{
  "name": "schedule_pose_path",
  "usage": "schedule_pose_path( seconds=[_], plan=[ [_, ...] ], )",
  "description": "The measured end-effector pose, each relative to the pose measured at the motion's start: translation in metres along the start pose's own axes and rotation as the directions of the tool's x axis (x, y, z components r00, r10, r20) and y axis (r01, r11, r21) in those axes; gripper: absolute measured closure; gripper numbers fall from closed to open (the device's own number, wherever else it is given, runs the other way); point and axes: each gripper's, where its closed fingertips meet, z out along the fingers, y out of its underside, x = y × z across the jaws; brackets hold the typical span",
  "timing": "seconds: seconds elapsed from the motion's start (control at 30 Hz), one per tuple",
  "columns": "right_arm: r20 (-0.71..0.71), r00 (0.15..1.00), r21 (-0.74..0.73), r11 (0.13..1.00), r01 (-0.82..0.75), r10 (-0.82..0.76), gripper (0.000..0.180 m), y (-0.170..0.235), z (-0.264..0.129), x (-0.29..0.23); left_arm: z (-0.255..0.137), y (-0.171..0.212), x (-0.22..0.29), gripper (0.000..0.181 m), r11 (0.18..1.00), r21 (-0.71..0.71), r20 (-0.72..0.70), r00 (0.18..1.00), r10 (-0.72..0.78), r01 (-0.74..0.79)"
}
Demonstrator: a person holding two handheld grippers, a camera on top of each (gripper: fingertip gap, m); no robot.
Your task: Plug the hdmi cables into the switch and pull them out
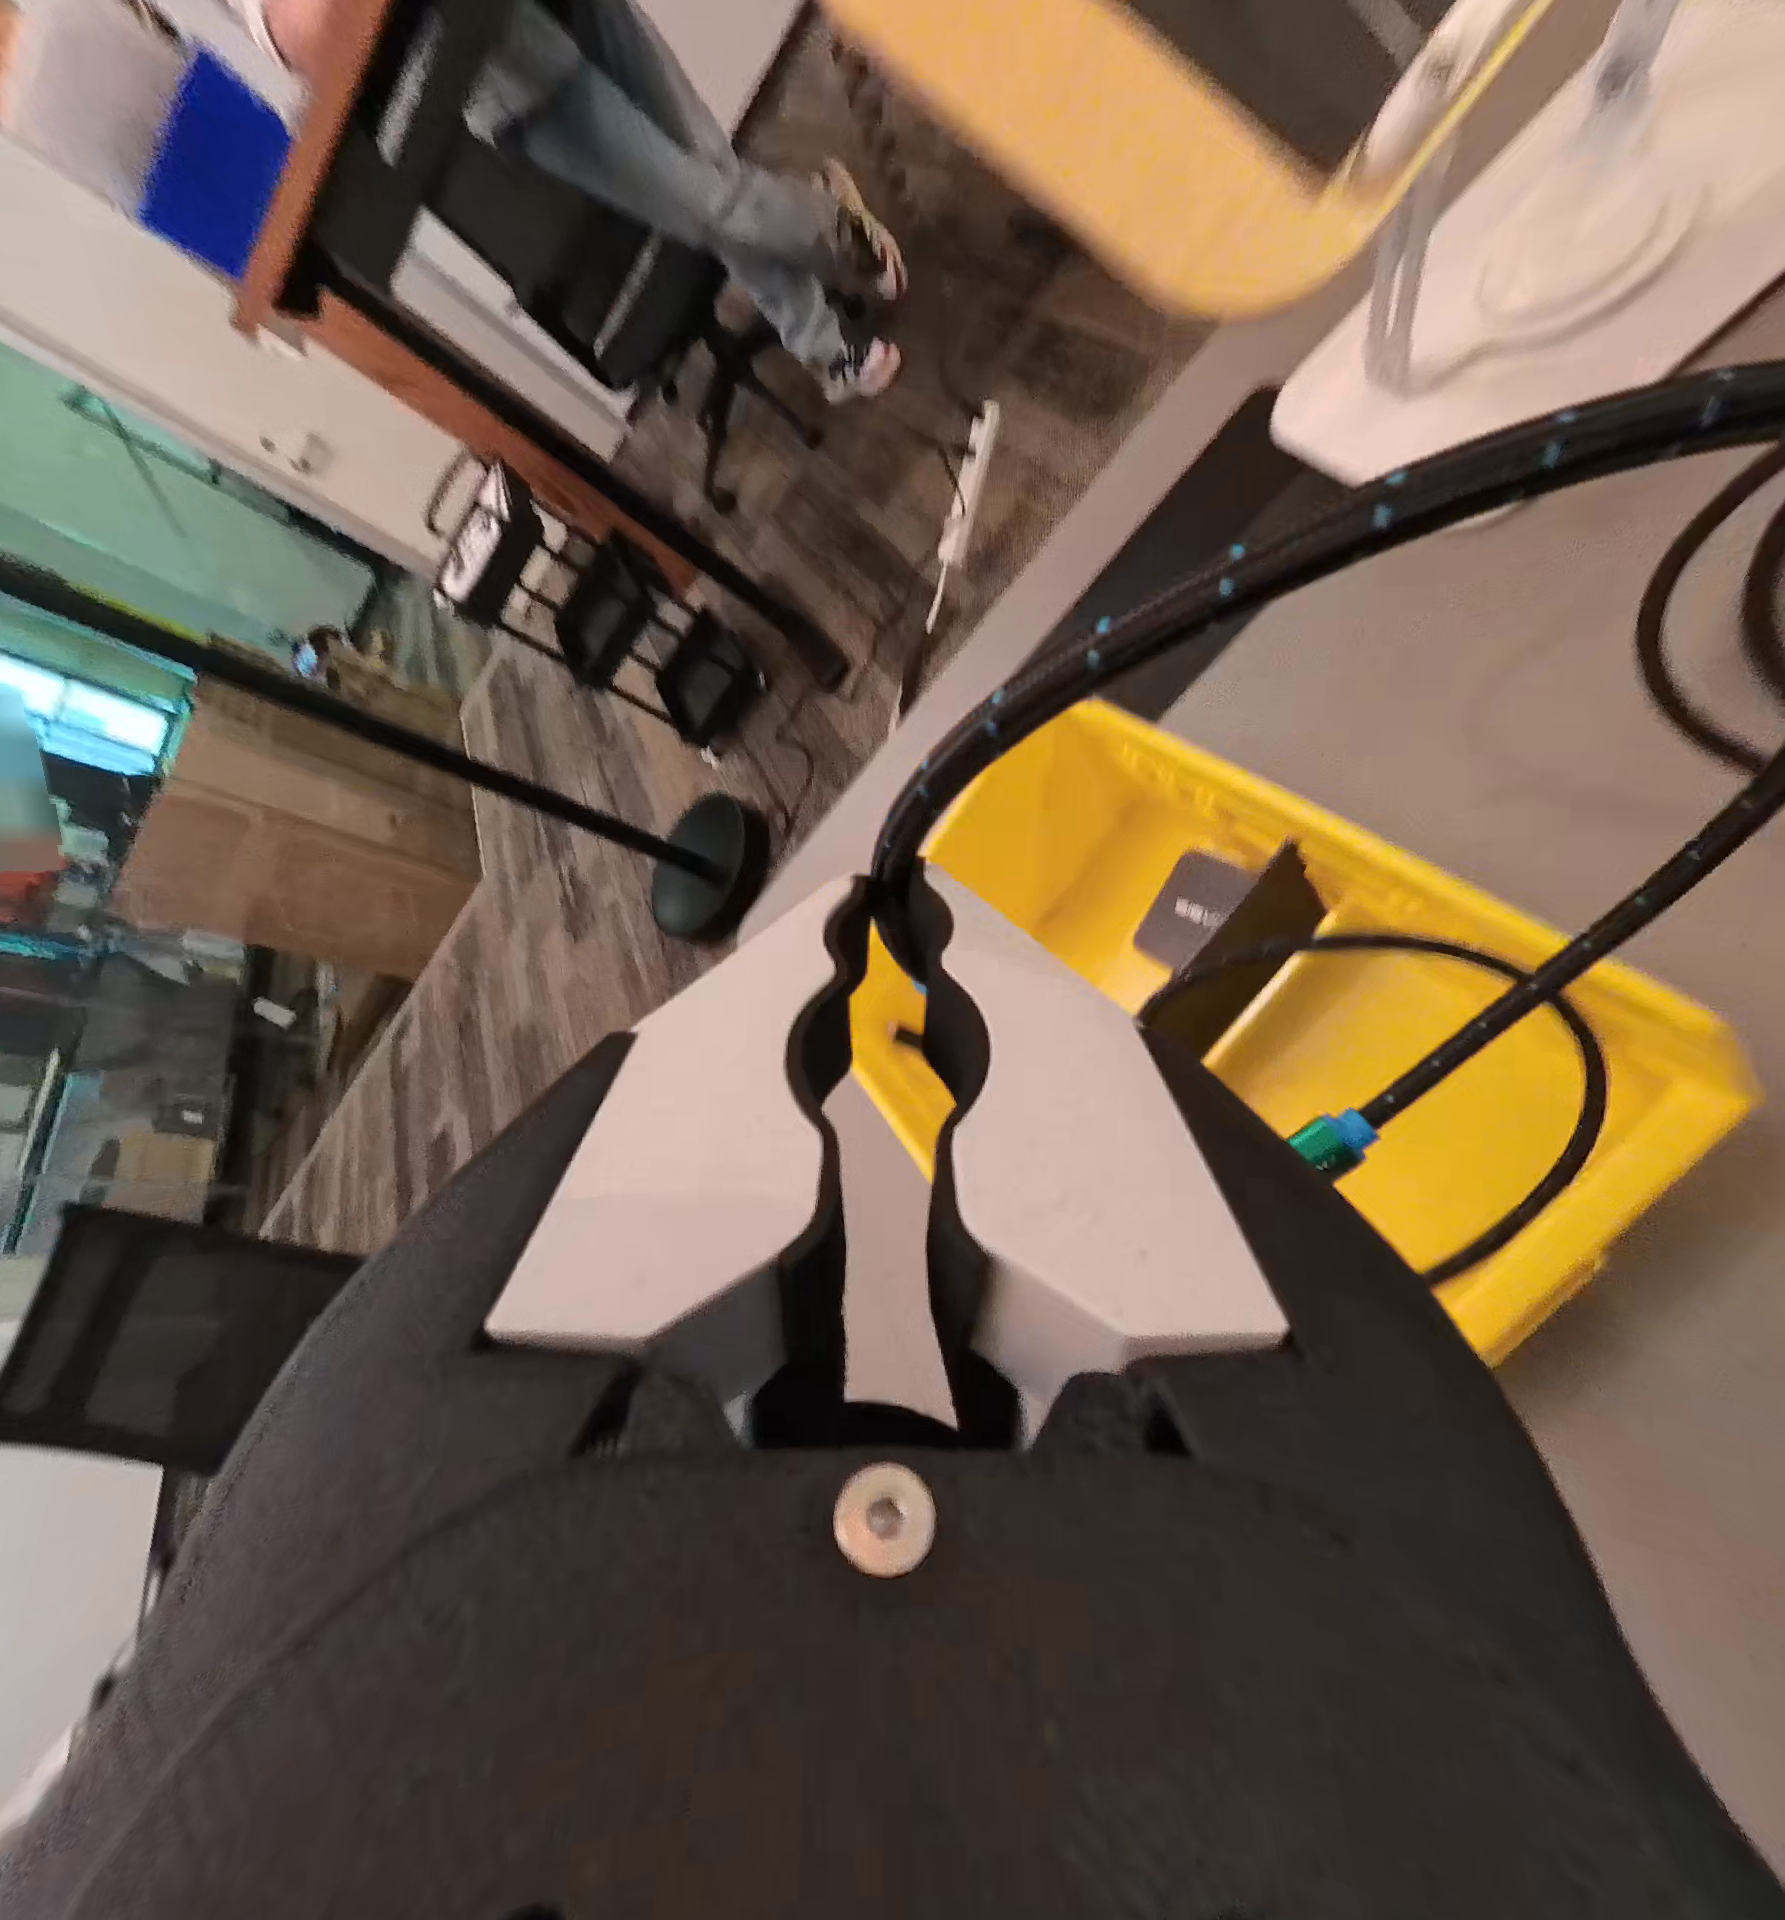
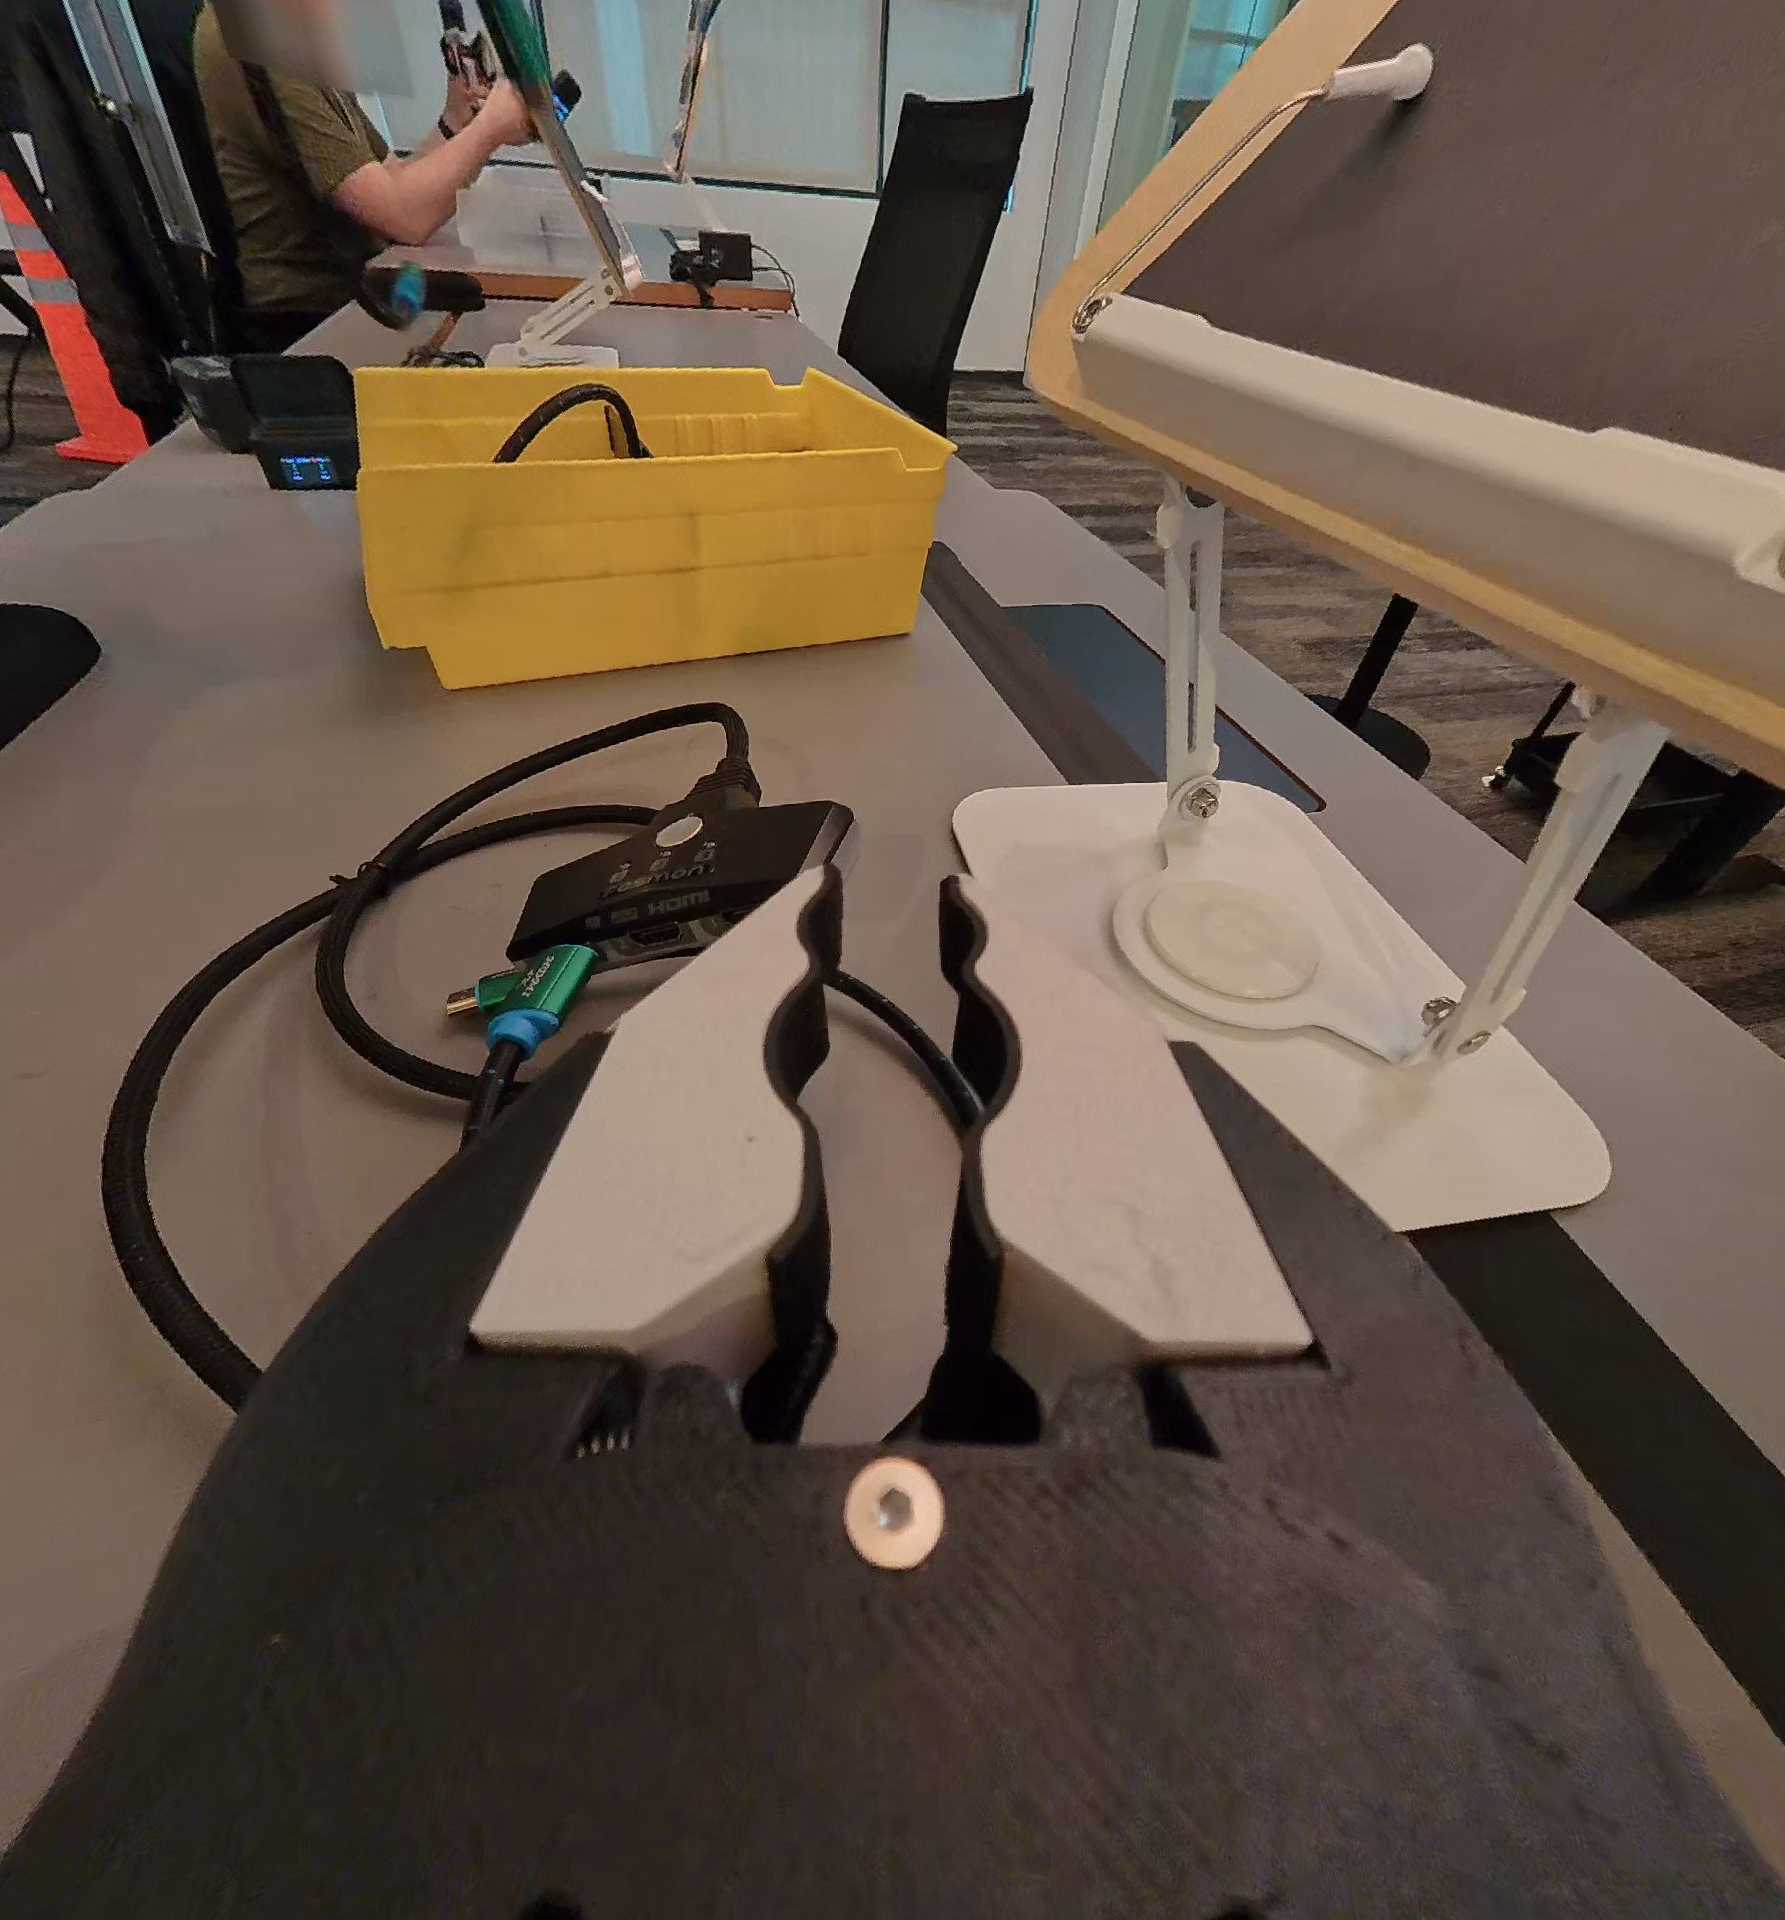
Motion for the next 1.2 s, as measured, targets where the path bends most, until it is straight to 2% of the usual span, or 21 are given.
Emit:
schedule_pose_path(
  seconds=[0.17,0.3,0.53,0.83,1.13,1.2],
  plan=[
    [-0.014,1.0,0.033,0.999,0.006,-0.006,0.163,-0.009,-0.005,0.002,-0.014,-0.081,0.023,0.176,0.972,0.234,-0.019,1.0,-0.005,0.009],
    [-0.019,1.0,0.077,0.997,0.0,0.001,0.163,-0.018,-0.012,0.004,-0.008,-0.139,0.068,0.176,0.925,0.378,-0.132,0.991,0.018,0.034],
    [0.01,1.0,0.105,0.994,-0.003,0.001,0.161,-0.024,-0.01,-0.003,0.042,-0.2,0.159,0.176,0.887,0.459,-0.305,0.947,0.103,0.052],
    [0.011,0.995,0.054,0.994,0.093,-0.094,0.153,-0.028,0.009,-0.021,0.077,-0.234,0.229,0.176,0.835,0.524,-0.478,0.87,0.123,0.17],
    [-0.012,0.981,0.021,0.981,0.194,-0.194,0.154,-0.041,0.03,-0.041,0.093,-0.224,0.278,0.176,0.87,0.489,-0.511,0.827,0.236,0.055],
    [-0.005,0.978,-0.002,0.978,0.21,-0.21,0.159,-0.037,0.033,-0.044,0.092,-0.224,0.288,0.176,0.872,0.488,-0.522,0.812,0.261,0.033]
  ],
)
